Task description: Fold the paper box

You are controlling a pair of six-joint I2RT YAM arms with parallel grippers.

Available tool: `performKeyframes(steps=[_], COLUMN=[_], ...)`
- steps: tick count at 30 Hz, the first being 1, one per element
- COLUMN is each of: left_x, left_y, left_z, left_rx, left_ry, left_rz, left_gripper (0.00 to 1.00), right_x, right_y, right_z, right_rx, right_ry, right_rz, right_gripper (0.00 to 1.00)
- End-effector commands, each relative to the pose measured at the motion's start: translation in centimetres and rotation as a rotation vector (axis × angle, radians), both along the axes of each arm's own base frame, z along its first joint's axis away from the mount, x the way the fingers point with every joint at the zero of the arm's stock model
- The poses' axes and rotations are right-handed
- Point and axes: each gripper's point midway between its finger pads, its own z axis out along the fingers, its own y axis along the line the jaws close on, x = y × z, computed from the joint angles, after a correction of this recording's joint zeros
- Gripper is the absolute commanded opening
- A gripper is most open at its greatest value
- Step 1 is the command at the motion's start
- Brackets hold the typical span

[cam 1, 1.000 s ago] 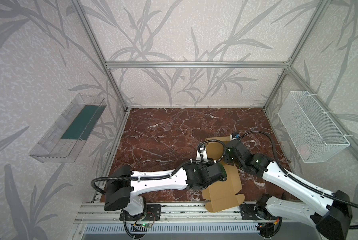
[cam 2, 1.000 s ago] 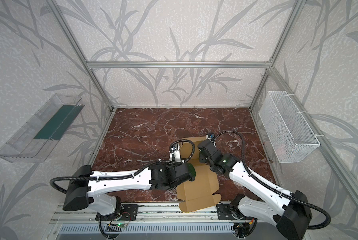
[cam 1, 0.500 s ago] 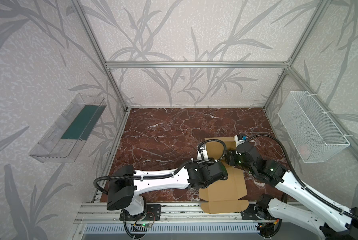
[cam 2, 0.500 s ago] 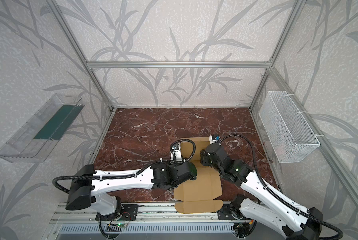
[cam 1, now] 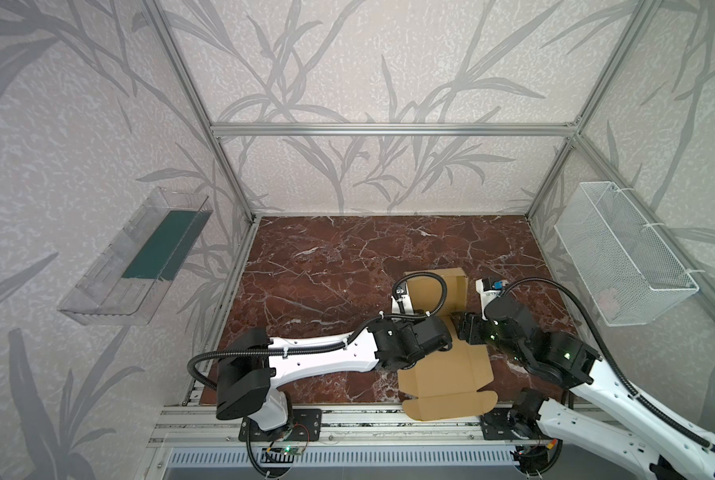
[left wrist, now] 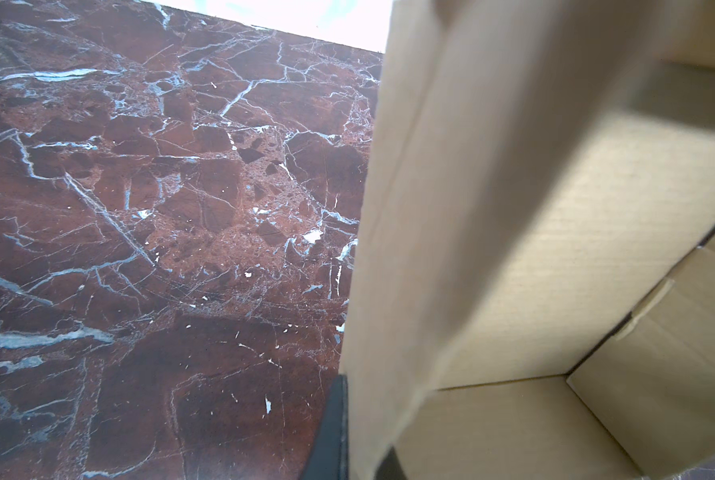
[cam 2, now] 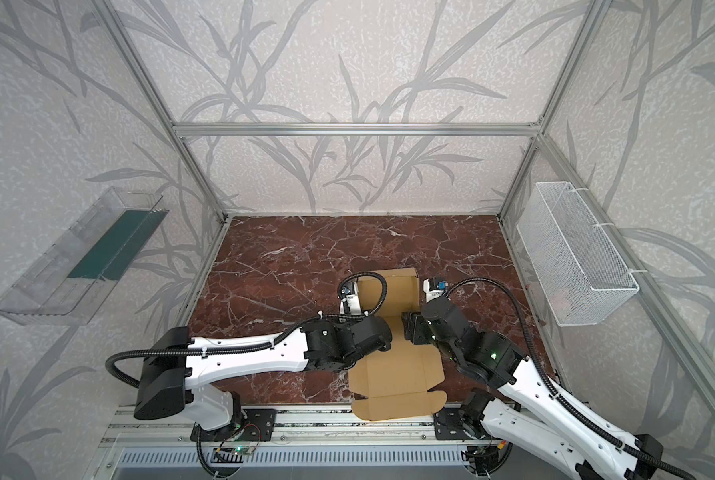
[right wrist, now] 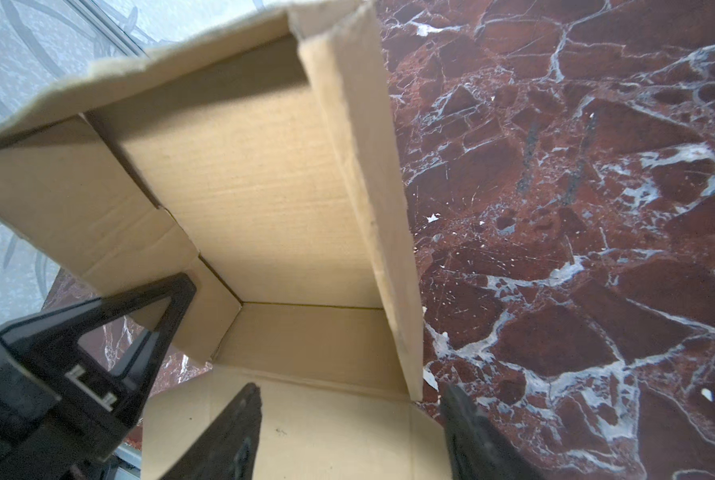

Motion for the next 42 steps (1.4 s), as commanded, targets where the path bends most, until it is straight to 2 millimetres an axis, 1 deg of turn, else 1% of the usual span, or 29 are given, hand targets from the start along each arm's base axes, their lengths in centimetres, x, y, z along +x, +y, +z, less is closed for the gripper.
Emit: performKeyframes(steps=[1, 4, 7, 12, 15, 17, 20, 23, 25, 28, 30, 36, 39, 42], left_x=[0.3, 0.0, -0.6, -2.0, -3.0, -3.8, -5.0, -5.8, -6.2, -6.7, -6.9, -6.5, -6.1, -5.8], left_y=[0.8, 1.5, 1.8, 2.3, 2.4, 2.3, 2.2, 2.1, 1.9, 1.5, 1.1, 0.4, 0.6, 0.7], left_z=[0.3, 0.0, -0.3, 0.2, 1.0, 1.9, 3.1, 4.1, 4.4, 4.7, 4.7, 4.3, 4.2, 4.2], left_rx=[-0.006, -0.021, -0.079, -0.128, -0.171, -0.214, -0.254, -0.273, -0.283, -0.297, -0.301, -0.271, -0.267, -0.268], left_ry=[-0.016, -0.018, -0.014, -0.016, -0.024, -0.041, -0.058, -0.082, -0.095, -0.107, -0.113, -0.112, -0.12, -0.126], left_rz=[0.014, -0.019, -0.098, -0.221, -0.298, -0.359, -0.445, -0.516, -0.553, -0.594, -0.618, -0.618, -0.59, -0.57], left_gripper=[0.0, 0.0, 0.0, 0.0, 0.0, 0.0, 0.0, 0.0, 0.0, 0.0, 0.0, 0.0, 0.0, 0.0], right_x=[-0.6, -0.8, -0.5, 0.4, 1.3, 1.8, 2.7, 3.2, 3.1, 2.9, 2.7, 1.6, 0.7, -0.2], right_y=[-1.6, -3.0, -5.0, -6.9, -7.3, -7.0, -6.0, -4.4, -2.7, -0.8, 0.3, 2.3, 3.4, 4.8], right_z=[2.4, 4.1, 5.1, 6.9, 6.8, 6.1, 4.6, 3.6, 2.8, 1.5, 1.1, 0.6, 0.5, -0.3], right_rx=[-0.02, -0.08, -0.151, -0.139, -0.105, -0.055, 0.068, 0.166, 0.248, 0.368, 0.441, 0.572, 0.619, 0.665], right_ry=[-0.058, -0.125, -0.16, -0.186, -0.155, -0.113, -0.046, 0.0, 0.044, 0.097, 0.131, 0.183, 0.199, 0.225], right_rz=[-0.012, 0.003, -0.048, -0.109, -0.133, -0.131, -0.117, -0.077, -0.026, 0.017, 0.05, 0.104, 0.138, 0.169], right_gripper=[0.71, 0.78, 0.84, 0.87, 0.87, 0.87, 0.87, 0.87, 0.87, 0.86, 0.85, 0.83, 0.82, 0.82])
